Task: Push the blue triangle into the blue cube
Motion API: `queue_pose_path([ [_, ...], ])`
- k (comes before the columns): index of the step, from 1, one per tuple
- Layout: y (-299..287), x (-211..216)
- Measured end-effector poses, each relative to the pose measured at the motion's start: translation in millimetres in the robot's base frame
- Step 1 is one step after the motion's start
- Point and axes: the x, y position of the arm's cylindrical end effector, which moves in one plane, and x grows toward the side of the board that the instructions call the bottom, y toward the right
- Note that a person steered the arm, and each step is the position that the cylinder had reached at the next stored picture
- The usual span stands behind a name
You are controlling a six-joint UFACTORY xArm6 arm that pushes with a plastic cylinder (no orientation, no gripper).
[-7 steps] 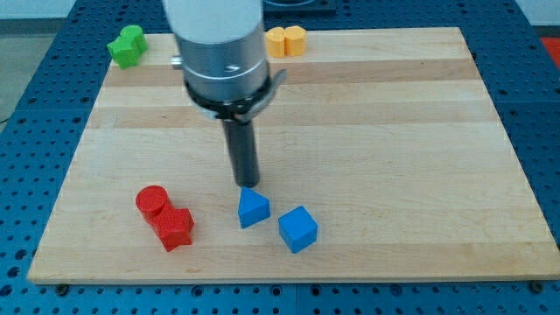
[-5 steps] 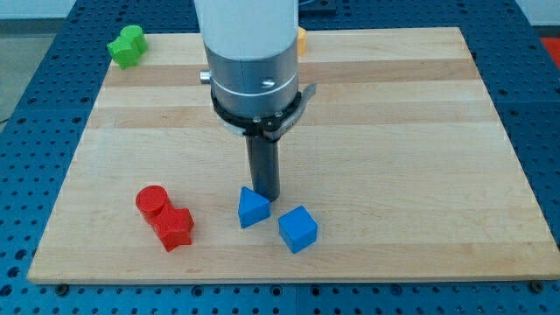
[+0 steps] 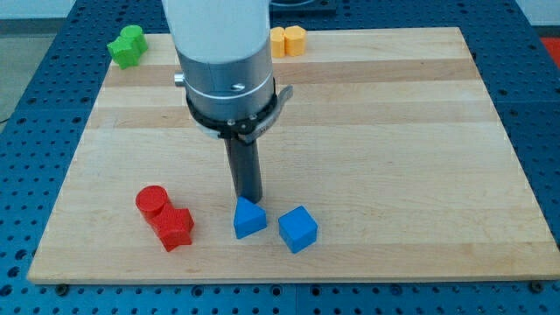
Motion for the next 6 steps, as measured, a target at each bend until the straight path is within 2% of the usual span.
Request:
queue_pose_path([
  [2,4,1],
  [4,-42,-7],
  [6,-48,25],
])
